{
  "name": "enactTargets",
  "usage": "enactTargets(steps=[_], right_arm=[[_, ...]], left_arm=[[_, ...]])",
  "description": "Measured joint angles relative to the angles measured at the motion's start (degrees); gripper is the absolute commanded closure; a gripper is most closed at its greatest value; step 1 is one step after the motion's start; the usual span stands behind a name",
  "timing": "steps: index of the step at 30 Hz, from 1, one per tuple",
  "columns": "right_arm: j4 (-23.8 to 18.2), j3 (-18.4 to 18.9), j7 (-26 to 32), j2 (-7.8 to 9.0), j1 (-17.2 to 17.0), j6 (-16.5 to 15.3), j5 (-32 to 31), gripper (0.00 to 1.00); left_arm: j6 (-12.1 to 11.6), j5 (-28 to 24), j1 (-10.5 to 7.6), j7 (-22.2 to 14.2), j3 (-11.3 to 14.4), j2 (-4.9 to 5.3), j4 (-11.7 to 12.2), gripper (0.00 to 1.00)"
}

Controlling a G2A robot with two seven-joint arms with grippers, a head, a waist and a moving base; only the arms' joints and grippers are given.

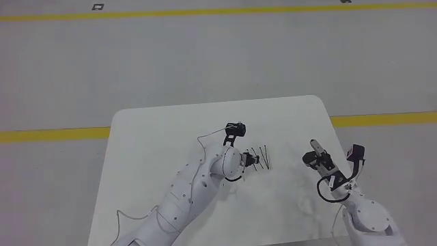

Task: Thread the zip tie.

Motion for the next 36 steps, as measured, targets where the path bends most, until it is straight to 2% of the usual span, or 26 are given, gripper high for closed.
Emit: enactTargets(steps=[4,11,18,21,23,24,26,36], right_arm=[[0.0,0.0,0.0,0.0,0.0,0.0,0.0,0.0],[0.0,0.0,0.0,0.0,0.0,0.0,0.0,0.0],[0.0,0.0,0.0,0.0,0.0,0.0,0.0,0.0],[0.0,0.0,0.0,0.0,0.0,0.0,0.0,0.0],[0.0,0.0,0.0,0.0,0.0,0.0,0.0,0.0],[0.0,0.0,0.0,0.0,0.0,0.0,0.0,0.0],[0.0,0.0,0.0,0.0,0.0,0.0,0.0,0.0],[0.0,0.0,0.0,0.0,0.0,0.0,0.0,0.0]], left_arm=[[0.0,0.4,-0.09,-0.1,-0.7,-0.82,1.0,0.91],[0.0,0.4,-0.8,-0.6,-0.5,-2.18,3.5,0.96],[0.0,-0.8,-2.17,-0.6,0.8,-3.41,6.5,0.94],[0.0,-0.9,-2.49,-0.1,0.8,-3.73,6.8,0.92],[0.0,-0.7,-2.52,0.0,0.7,-3.88,6.7,0.86],[0.0,-0.6,-2.48,0.0,0.7,-3.97,6.6,0.8],[0.0,-0.3,-2.34,0.0,0.6,-4.09,6.3,0.78],[0.0,1.3,-0.94,-0.7,0.3,-4.55,3.3,0.79]])
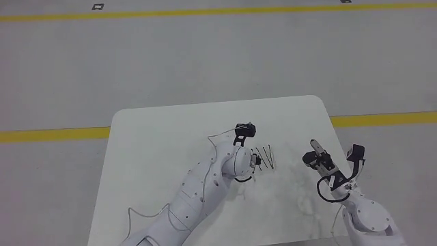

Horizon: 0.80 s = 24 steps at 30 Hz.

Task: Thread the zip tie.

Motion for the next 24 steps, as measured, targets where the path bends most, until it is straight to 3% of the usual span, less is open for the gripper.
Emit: enactTargets(steps=[10,24], right_arm=[[0.0,0.0,0.0,0.0,0.0,0.0,0.0,0.0],[0.0,0.0,0.0,0.0,0.0,0.0,0.0,0.0]], left_arm=[[0.0,-1.9,-1.47,1.0,1.1,-0.89,5.0,0.81],[0.0,-2.1,-4.15,3.2,2.0,-2.47,10.5,0.99]])
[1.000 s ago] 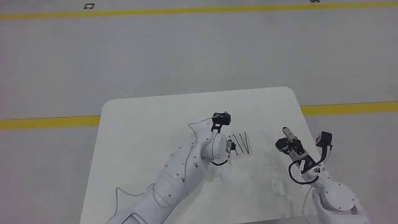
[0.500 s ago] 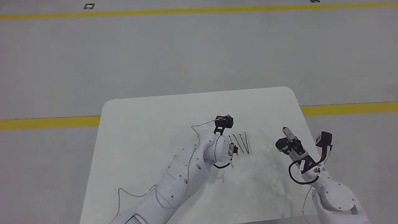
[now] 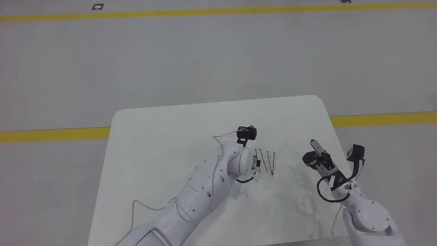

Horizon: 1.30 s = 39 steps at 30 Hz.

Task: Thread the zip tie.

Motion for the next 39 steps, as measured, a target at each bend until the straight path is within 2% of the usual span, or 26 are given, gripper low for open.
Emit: enactTargets(steps=[8,14,17,21,23,26,30,34,35,38,39], right_arm=[[0.0,0.0,0.0,0.0,0.0,0.0,0.0,0.0],[0.0,0.0,0.0,0.0,0.0,0.0,0.0,0.0],[0.0,0.0,0.0,0.0,0.0,0.0,0.0,0.0],[0.0,0.0,0.0,0.0,0.0,0.0,0.0,0.0],[0.0,0.0,0.0,0.0,0.0,0.0,0.0,0.0],[0.0,0.0,0.0,0.0,0.0,0.0,0.0,0.0],[0.0,0.0,0.0,0.0,0.0,0.0,0.0,0.0],[0.0,0.0,0.0,0.0,0.0,0.0,0.0,0.0],[0.0,0.0,0.0,0.0,0.0,0.0,0.0,0.0],[0.0,0.0,0.0,0.0,0.0,0.0,0.0,0.0],[0.0,0.0,0.0,0.0,0.0,0.0,0.0,0.0]], left_arm=[[0.0,4.0,-0.08,0.3,-1.1,-0.63,0.0,1.0],[0.0,12.4,1.55,-0.9,-4.3,-1.15,-1.7,1.0],[0.0,18.7,3.25,-3.2,-7.1,-1.52,-3.9,1.0],[0.0,27.9,6.28,-7.7,-10.7,-1.62,-8.8,1.0],[0.0,30.6,7.56,-9.7,-11.6,-1.5,-11.1,1.0],[0.0,30.8,8.27,-11.5,-12.1,-0.93,-12.8,1.0],[0.0,30.7,8.08,-12.9,-12.9,-0.42,-12.2,1.0],[0.0,30.7,8.46,-12.5,-14.4,-0.44,-11.4,1.0],[0.0,30.7,8.57,-12.4,-14.6,-0.48,-11.3,0.95],[0.0,30.7,8.73,-12.2,-15.3,-0.56,-10.9,0.69],[0.0,30.7,8.75,-12.3,-15.4,-0.57,-10.8,0.66]])
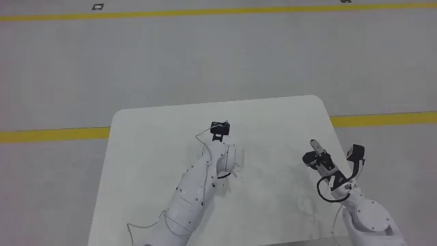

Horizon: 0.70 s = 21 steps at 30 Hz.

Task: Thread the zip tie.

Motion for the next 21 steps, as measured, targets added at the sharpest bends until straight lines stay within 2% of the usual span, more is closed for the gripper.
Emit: enactTargets(steps=[1,2,5,8,11,13,15,19,20,21], right_arm=[[0.0,0.0,0.0,0.0,0.0,0.0,0.0,0.0],[0.0,0.0,0.0,0.0,0.0,0.0,0.0,0.0],[0.0,0.0,0.0,0.0,0.0,0.0,0.0,0.0],[0.0,0.0,0.0,0.0,0.0,0.0,0.0,0.0],[0.0,0.0,0.0,0.0,0.0,0.0,0.0,0.0],[0.0,0.0,0.0,0.0,0.0,0.0,0.0,0.0],[0.0,0.0,0.0,0.0,0.0,0.0,0.0,0.0],[0.0,0.0,0.0,0.0,0.0,0.0,0.0,0.0],[0.0,0.0,0.0,0.0,0.0,0.0,0.0,0.0],[0.0,0.0,0.0,0.0,0.0,0.0,0.0,0.0]], left_arm=[[0.0,0.0,0.02,-0.1,-0.1,0.0,0.0,0.58],[0.0,0.0,0.05,-0.1,-0.2,0.0,0.0,0.55],[0.0,0.0,0.29,-0.2,-0.4,0.04,-0.4,0.51],[0.0,0.0,0.75,-0.2,-0.8,0.08,-1.1,0.52],[0.0,0.0,1.48,0.2,-1.2,0.24,-3.4,0.54],[0.0,0.0,2.14,0.3,-0.8,0.4,-5.8,0.54],[0.0,0.0,2.87,-0.1,0.3,0.6,-8.3,0.56],[0.0,-0.2,3.18,-2.8,3.1,0.87,-10.8,0.54],[0.0,-0.9,3.16,-3.4,3.6,0.94,-11.0,0.04],[0.0,-2.4,3.06,-3.4,4.2,1.07,-11.2,0.0]])
